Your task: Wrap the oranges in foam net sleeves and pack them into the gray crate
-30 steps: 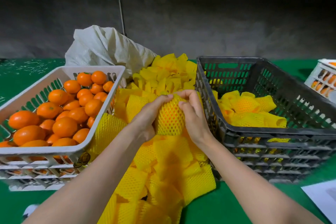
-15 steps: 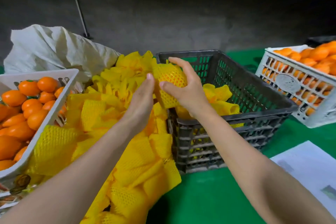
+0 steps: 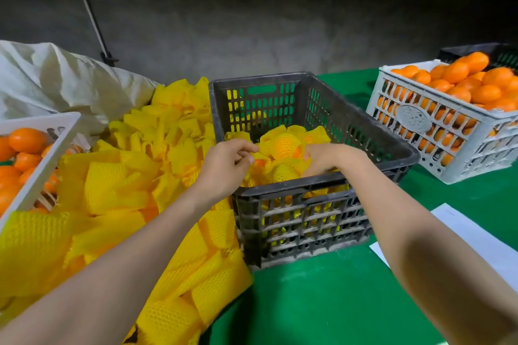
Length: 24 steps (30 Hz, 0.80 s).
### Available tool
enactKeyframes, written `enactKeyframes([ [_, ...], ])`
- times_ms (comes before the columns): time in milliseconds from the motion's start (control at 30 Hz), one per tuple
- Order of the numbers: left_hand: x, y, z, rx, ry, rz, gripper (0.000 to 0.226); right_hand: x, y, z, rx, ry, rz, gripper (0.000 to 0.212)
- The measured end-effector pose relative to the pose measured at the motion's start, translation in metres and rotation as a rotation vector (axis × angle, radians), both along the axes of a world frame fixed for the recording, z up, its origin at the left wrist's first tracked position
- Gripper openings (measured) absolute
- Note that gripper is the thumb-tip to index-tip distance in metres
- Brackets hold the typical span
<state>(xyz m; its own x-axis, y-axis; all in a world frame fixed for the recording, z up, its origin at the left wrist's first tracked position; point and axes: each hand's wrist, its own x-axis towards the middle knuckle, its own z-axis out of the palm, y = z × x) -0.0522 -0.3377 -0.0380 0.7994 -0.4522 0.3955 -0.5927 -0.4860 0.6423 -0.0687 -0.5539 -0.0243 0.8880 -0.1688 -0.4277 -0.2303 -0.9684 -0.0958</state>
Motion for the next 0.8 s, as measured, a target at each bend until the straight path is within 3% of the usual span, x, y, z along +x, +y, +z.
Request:
enactKeyframes([
  [100, 0.003, 0.004, 0.003, -0.045, 0.093, -0.017, 0.016, -0.002, -0.006, -0.001, 0.047, 0.054, -0.022, 0.073],
  [200, 0.005, 0.016, 0.015, -0.27, 0.366, -0.07, 0.018, -0.005, 0.0, 0.0, 0.016, -0.051, -0.038, 0.063],
  [267, 0.006, 0.028, 0.021, -0.389, 0.465, -0.069, 0.02, -0.009, 0.012, 0.007, -0.021, -0.233, -0.035, 0.048],
  [333, 0.007, 0.043, 0.026, -0.419, 0.476, -0.012, 0.018, -0.012, 0.034, 0.017, 0.034, -0.547, -0.053, 0.036],
  [400, 0.01, 0.058, 0.027, -0.438, 0.486, 0.055, 0.017, -0.019, 0.073, 0.024, 0.218, -0.902, 0.017, 0.027],
  [467, 0.011, 0.075, 0.025, -0.474, 0.518, 0.107, 0.018, -0.027, 0.12, 0.026, 0.416, -1.064, 0.201, 0.019],
  [567, 0.011, 0.105, 0.018, -0.525, 0.549, 0.172, 0.018, -0.025, 0.183, 0.001, 0.504, -0.868, 0.442, 0.019],
  [700, 0.007, 0.149, 0.003, -0.508, 0.556, 0.267, 0.016, -0.004, 0.231, -0.05, 0.26, -0.406, 0.587, 0.021],
  [800, 0.001, 0.18, -0.008, -0.486, 0.568, 0.334, 0.015, 0.005, 0.247, -0.077, 0.133, -0.258, 0.66, 0.029],
])
